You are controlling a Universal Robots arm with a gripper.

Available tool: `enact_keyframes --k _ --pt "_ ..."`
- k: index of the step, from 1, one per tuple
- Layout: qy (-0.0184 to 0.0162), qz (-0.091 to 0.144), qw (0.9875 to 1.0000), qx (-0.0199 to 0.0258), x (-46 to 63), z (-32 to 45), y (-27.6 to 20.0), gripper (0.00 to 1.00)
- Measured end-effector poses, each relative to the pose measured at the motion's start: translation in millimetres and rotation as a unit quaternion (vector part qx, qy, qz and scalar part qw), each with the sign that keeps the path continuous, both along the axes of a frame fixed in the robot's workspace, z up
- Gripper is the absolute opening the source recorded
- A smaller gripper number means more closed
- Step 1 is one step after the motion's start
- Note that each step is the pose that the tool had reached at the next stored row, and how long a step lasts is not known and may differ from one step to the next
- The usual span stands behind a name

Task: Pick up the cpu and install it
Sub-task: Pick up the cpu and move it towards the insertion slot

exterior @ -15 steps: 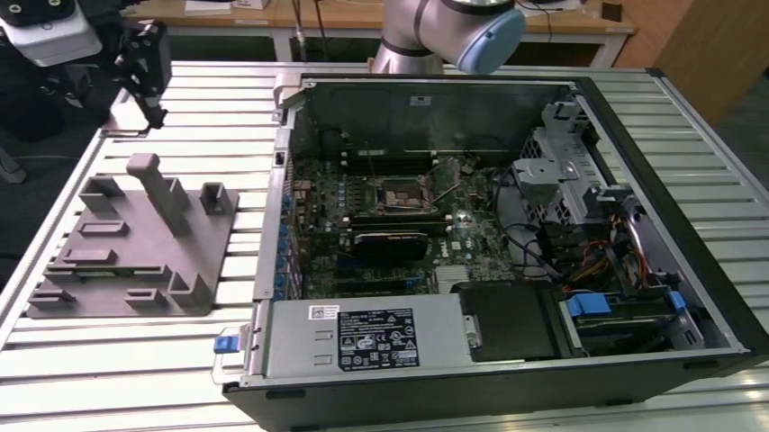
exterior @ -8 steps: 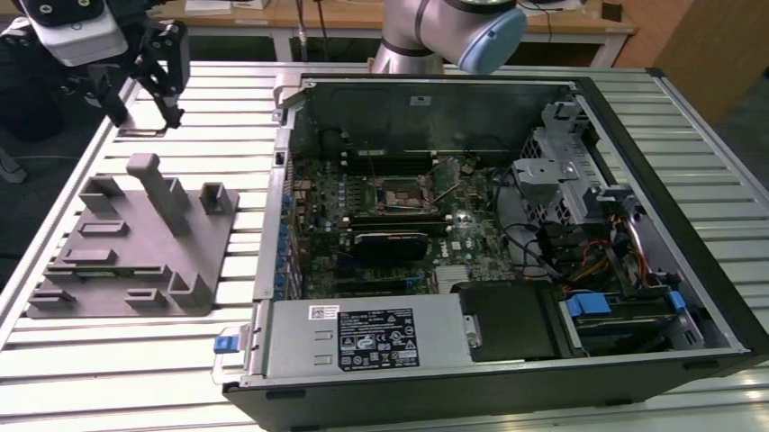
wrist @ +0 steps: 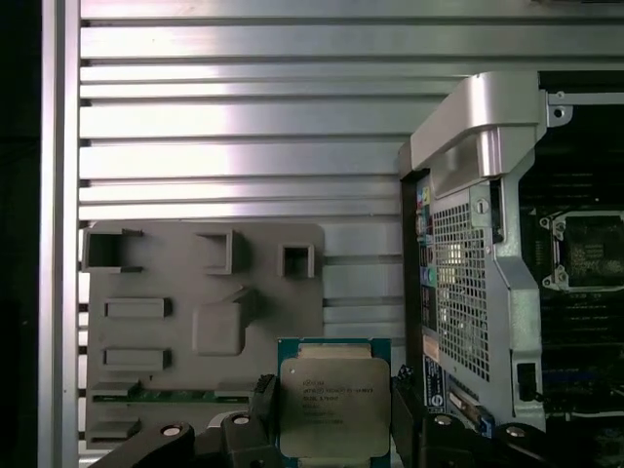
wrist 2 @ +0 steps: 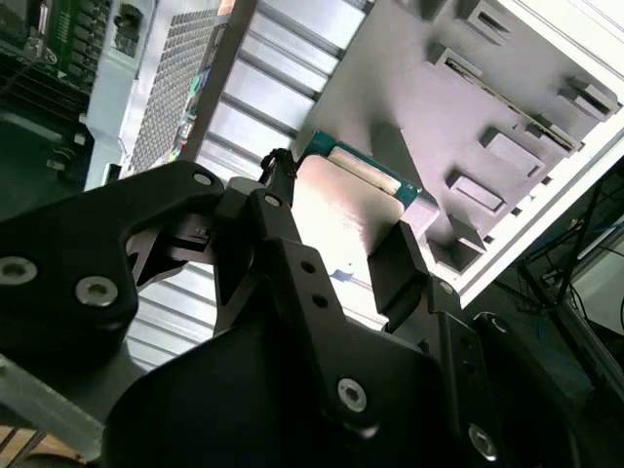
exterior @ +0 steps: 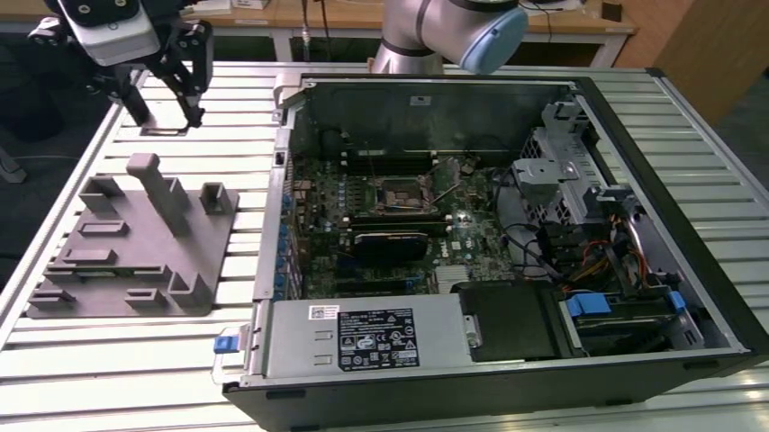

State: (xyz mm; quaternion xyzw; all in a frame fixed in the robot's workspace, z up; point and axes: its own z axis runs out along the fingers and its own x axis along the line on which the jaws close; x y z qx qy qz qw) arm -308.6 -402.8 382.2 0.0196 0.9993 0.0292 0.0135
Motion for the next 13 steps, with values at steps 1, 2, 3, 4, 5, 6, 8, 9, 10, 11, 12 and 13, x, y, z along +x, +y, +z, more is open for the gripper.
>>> enact_keyframes --k 1,2,3,4,5,6,8,9,10,11,12,13 --pt "0.0 0.0 1.0 0.0 2.4 0.0 0.1 0.54" --pt "0.0 0.0 1.0 0.0 5.3 0.0 0.3 0.54" --pt "0.0 0.0 1.0 0.0 8.0 0.0 0.4 0.54" --pt "0.0 0.0 1.0 0.0 10.6 0.0 0.6 0.54" --pt "0.0 0.0 1.0 0.0 13.2 0.0 0.7 0.54" --pt "0.0 0.0 1.0 0.0 15.9 0.0 0.9 0.54" --pt "0.0 0.0 1.0 0.0 21.2 0.0 1.2 0.54" --pt "0.0 0.0 1.0 0.0 24.2 0.0 1.4 0.54" --pt "0.0 0.0 1.0 0.0 27.0 0.0 1.5 0.54" --pt "0.0 0.0 1.0 0.0 29.8 0.0 1.7 0.54" --pt "0.0 0.0 1.0 0.0 32.7 0.0 1.9 0.54" --pt "0.0 0.0 1.0 0.0 38.4 0.0 2.2 0.54"
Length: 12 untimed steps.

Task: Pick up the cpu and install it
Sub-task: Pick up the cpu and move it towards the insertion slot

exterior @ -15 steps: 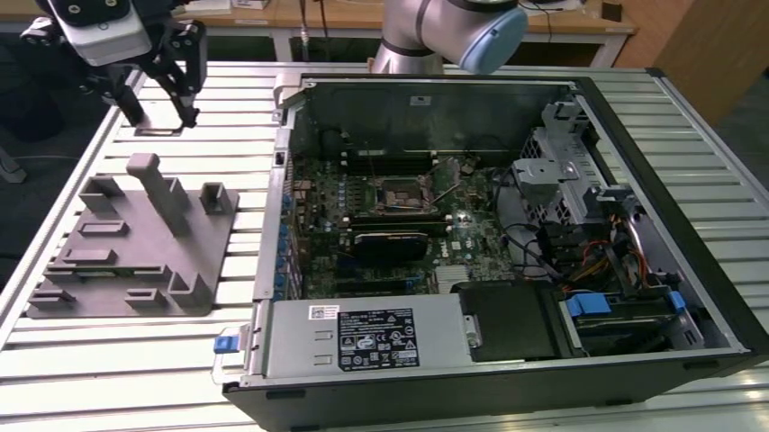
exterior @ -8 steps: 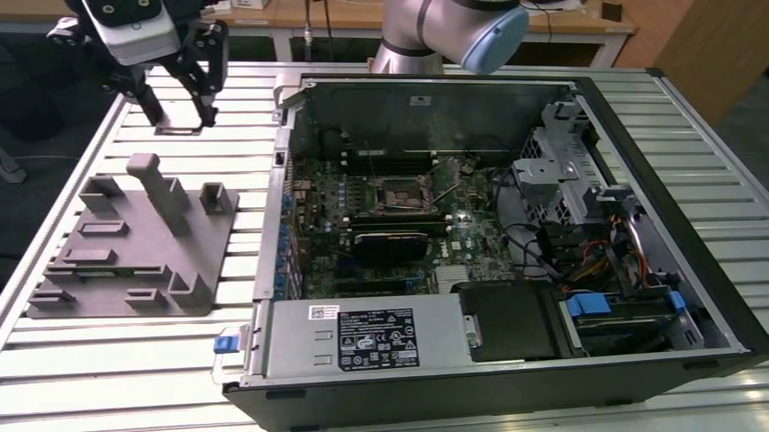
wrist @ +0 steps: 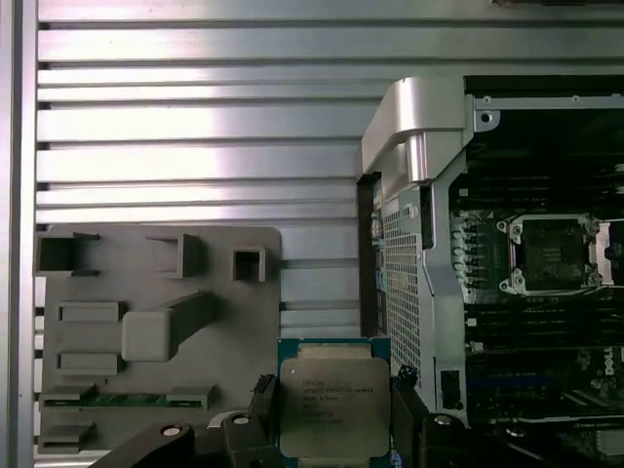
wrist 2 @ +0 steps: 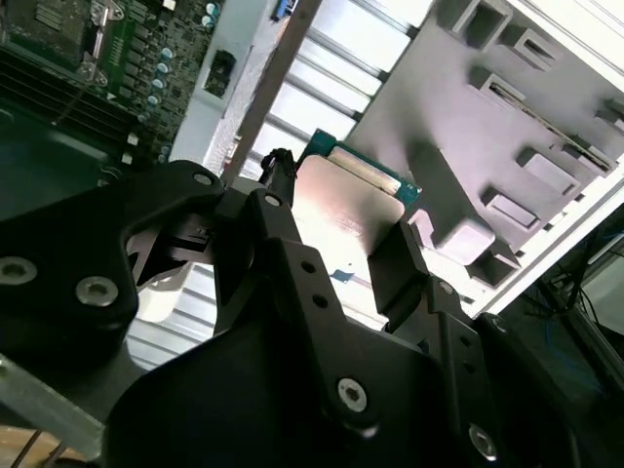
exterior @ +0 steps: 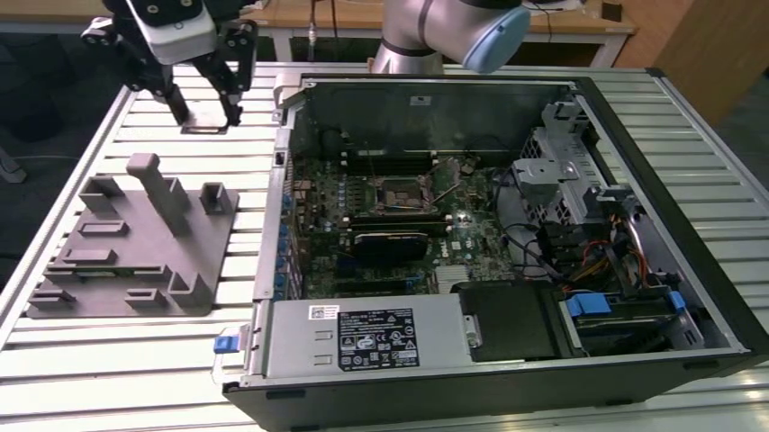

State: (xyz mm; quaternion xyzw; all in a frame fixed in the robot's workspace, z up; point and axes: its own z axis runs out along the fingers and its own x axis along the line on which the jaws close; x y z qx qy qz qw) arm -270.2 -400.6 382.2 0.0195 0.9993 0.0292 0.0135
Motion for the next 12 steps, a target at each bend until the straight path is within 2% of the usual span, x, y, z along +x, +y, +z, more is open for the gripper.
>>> enact_keyframes --k 2,12 --pt "0.0 0.0 1.0 0.0 8.8 0.0 0.6 0.54" --pt "0.0 0.0 1.0 0.0 38.3 0.0 2.5 0.54"
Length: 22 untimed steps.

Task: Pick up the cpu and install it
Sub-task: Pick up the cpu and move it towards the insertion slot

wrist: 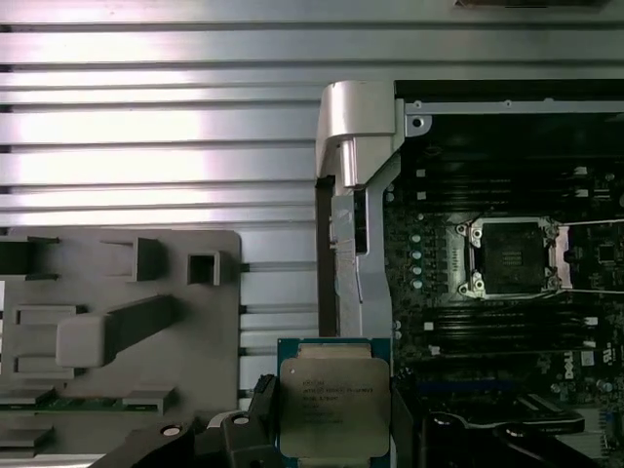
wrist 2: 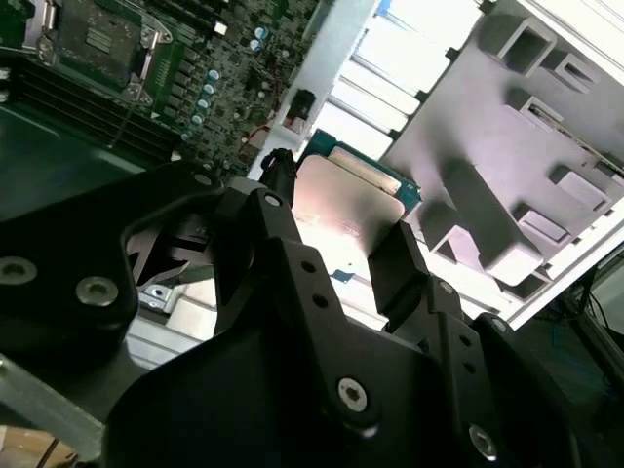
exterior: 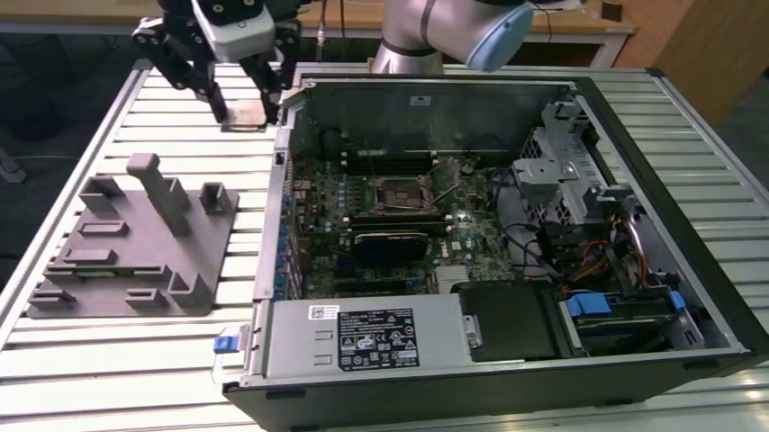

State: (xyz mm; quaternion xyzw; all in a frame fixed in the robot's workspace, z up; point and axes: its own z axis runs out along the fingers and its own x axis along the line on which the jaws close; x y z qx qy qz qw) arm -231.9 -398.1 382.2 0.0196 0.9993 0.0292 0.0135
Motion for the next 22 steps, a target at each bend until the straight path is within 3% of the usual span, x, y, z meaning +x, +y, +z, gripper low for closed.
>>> enact_keyframes --k 9,14,22 --pt "0.0 0.0 1.0 0.0001 23.8 -0.6 2.2 0.54" --pt "0.0 0.0 1.0 0.0 35.1 -4.7 3.1 0.54" --pt "0.0 0.0 1.0 0.0 62.1 -12.0 3.4 0.54"
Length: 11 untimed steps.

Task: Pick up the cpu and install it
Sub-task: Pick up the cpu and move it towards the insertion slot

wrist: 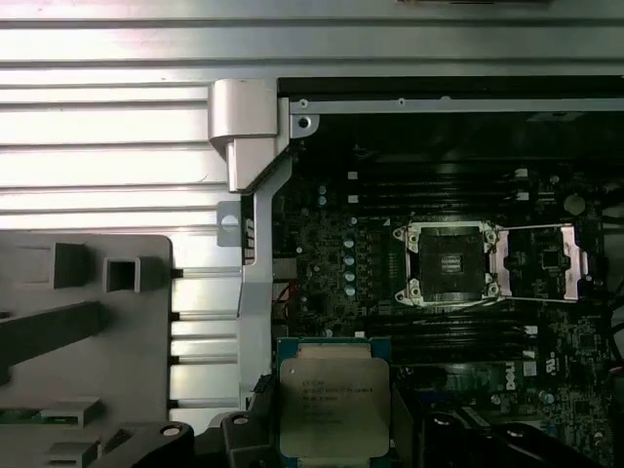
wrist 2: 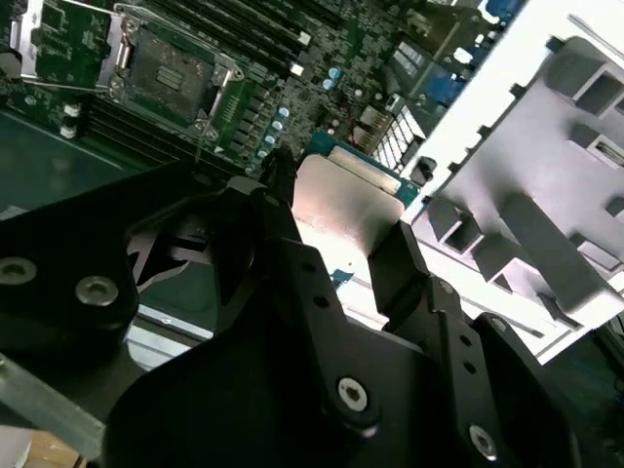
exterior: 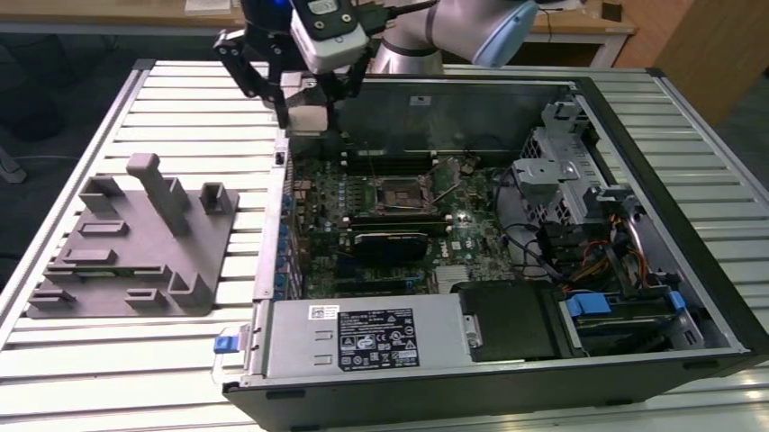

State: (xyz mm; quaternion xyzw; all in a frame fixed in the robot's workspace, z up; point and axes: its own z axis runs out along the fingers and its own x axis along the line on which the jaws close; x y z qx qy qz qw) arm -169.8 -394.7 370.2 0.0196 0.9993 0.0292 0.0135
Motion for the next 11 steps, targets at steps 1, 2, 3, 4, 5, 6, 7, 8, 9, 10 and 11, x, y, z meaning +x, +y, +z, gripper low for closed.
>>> enact_keyframes --k 1,2,3,4,5,6,7,8,9,10,11 --pt "0.0 0.0 1.0 0.0 3.4 -1.0 0.0 0.54" --pt "0.0 0.0 1.0 0.0 6.7 -2.2 0.0 0.54" --pt "0.0 0.0 1.0 0.0 10.0 -3.7 0.0 0.54" --pt "0.0 0.0 1.0 0.0 12.8 -5.1 0.0 0.54" --pt "0.0 0.0 1.0 0.0 15.7 -6.5 0.0 0.54" --pt "0.0 0.0 1.0 0.0 18.5 -7.9 0.0 0.54" --pt "0.0 0.0 1.0 0.0 21.3 -9.4 0.0 0.54" --pt "0.0 0.0 1.0 0.0 24.2 -10.8 0.0 0.54" --pt "0.0 0.0 1.0 0.0 27.3 -12.4 0.1 0.54" --pt "0.0 0.0 1.0 0.0 30.2 -13.9 0.0 0.54" --pt "0.0 0.0 1.0 0.0 33.1 -15.2 0.0 0.54"
